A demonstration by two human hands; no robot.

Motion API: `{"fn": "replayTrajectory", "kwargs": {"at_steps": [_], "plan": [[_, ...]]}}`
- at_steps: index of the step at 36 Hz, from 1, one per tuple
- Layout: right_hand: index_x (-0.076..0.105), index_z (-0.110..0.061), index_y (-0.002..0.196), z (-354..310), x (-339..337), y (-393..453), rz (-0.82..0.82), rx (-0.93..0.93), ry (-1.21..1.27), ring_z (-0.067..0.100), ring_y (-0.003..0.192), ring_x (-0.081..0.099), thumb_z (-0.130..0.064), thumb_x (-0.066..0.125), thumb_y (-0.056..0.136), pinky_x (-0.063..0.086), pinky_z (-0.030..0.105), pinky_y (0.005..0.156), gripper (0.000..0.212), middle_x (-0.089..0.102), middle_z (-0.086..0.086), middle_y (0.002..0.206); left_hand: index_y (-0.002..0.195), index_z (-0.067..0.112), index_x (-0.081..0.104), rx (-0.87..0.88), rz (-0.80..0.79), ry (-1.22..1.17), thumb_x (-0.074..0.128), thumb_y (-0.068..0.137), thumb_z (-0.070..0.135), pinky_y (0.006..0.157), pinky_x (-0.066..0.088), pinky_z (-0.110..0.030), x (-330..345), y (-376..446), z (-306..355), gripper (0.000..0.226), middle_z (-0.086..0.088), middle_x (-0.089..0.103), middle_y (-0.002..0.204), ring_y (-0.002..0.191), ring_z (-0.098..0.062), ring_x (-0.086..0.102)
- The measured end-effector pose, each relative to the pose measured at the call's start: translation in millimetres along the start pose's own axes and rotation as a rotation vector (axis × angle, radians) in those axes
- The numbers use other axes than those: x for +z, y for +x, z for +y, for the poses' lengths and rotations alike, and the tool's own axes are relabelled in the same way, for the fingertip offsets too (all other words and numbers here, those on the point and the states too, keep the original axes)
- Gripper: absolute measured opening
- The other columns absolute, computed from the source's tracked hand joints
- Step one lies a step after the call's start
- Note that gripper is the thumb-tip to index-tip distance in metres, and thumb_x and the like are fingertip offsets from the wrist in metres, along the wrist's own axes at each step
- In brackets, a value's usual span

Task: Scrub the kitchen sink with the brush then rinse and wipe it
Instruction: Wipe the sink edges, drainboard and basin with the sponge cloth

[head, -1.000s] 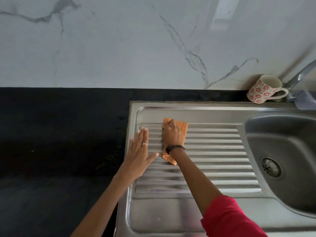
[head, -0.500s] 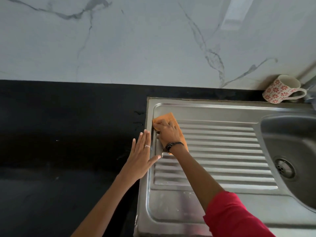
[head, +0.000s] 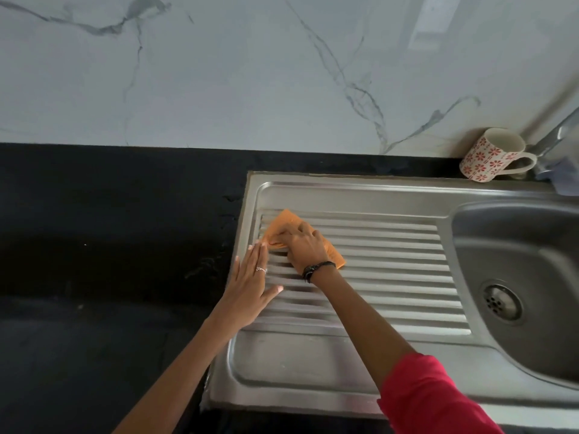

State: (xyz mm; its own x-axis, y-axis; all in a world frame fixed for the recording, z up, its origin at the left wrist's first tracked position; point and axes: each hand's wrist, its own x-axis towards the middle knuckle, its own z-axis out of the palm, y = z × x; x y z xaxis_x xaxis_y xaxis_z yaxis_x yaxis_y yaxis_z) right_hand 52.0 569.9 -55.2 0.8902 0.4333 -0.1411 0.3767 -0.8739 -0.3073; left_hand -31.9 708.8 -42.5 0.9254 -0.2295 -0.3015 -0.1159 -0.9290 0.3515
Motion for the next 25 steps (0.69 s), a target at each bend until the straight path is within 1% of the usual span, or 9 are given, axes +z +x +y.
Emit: {"fn": "replayTrajectory", "kwargs": {"at_steps": [3,6,10,15,17,21,25], "plan": [[0.052,-0.038,0.127,23,-4,-15,0.02,0.062,0.006,0.025,0.123,0.036,0.0,0.041,0.088,0.037,0.044,0.099,0.055,0.035,-0.009,0.142,0.133,0.016,-0.032,-0.023,-0.009,-0.006,0.037,0.096,0.045,0.107,-0.021,-0.029,6,-1,15,0.083,0.001,-0.034,0.145,0.131,-0.009,-0.033],[0.049,-0.039,0.129,47,-9,-34,0.031,0.124,0.01,0.025,0.122,0.037,0.0,0.041,0.088,0.037,0.044,0.098,0.057,0.032,-0.01,0.144,0.133,0.016,-0.032,-0.035,-0.025,0.008,0.037,0.096,0.045,0.107,-0.021,-0.029,11,2,35,0.084,0.001,-0.034,0.145,0.133,-0.011,-0.032],[0.046,-0.04,0.131,83,-17,-59,0.044,0.211,0.012,0.028,0.121,0.037,0.0,0.04,0.087,0.04,0.044,0.096,0.059,0.028,-0.01,0.146,0.141,0.011,-0.026,-0.013,-0.041,-0.002,0.04,0.096,0.043,0.107,-0.02,-0.03,18,14,73,0.086,-0.004,-0.029,0.151,0.129,-0.009,-0.033],[0.05,-0.04,0.127,129,-23,-92,0.115,0.326,0.054,0.027,0.119,0.04,0.0,0.041,0.085,0.043,0.043,0.095,0.058,0.033,-0.015,0.144,0.141,0.01,-0.025,0.04,-0.034,0.045,0.037,0.096,0.046,0.107,-0.021,-0.033,29,29,120,0.085,-0.005,-0.028,0.152,0.129,-0.01,-0.034],[0.051,-0.039,0.126,147,-27,-104,0.138,0.385,0.062,0.027,0.12,0.04,0.0,0.041,0.085,0.044,0.042,0.094,0.057,0.035,-0.016,0.143,0.143,0.008,-0.021,0.053,-0.03,0.058,0.037,0.096,0.046,0.107,-0.022,-0.033,33,33,135,0.084,-0.006,-0.027,0.152,0.128,-0.01,-0.034],[0.052,-0.037,0.125,180,-34,-127,0.199,0.528,0.112,0.029,0.124,0.038,0.004,0.039,0.082,0.044,0.041,0.091,0.061,0.036,-0.013,0.143,0.144,0.007,-0.018,0.057,-0.019,0.036,0.04,0.096,0.043,0.109,-0.019,-0.033,39,33,153,0.084,-0.007,-0.026,0.152,0.128,-0.009,-0.033],[0.049,-0.033,0.131,196,-40,-146,0.232,0.677,0.142,0.031,0.118,0.04,0.007,0.038,0.084,0.045,0.042,0.085,0.062,0.035,-0.006,0.144,0.144,0.008,-0.019,0.053,-0.026,0.024,0.04,0.096,0.044,0.106,-0.021,-0.031,44,28,156,0.084,-0.006,-0.026,0.152,0.129,-0.008,-0.032]]}}
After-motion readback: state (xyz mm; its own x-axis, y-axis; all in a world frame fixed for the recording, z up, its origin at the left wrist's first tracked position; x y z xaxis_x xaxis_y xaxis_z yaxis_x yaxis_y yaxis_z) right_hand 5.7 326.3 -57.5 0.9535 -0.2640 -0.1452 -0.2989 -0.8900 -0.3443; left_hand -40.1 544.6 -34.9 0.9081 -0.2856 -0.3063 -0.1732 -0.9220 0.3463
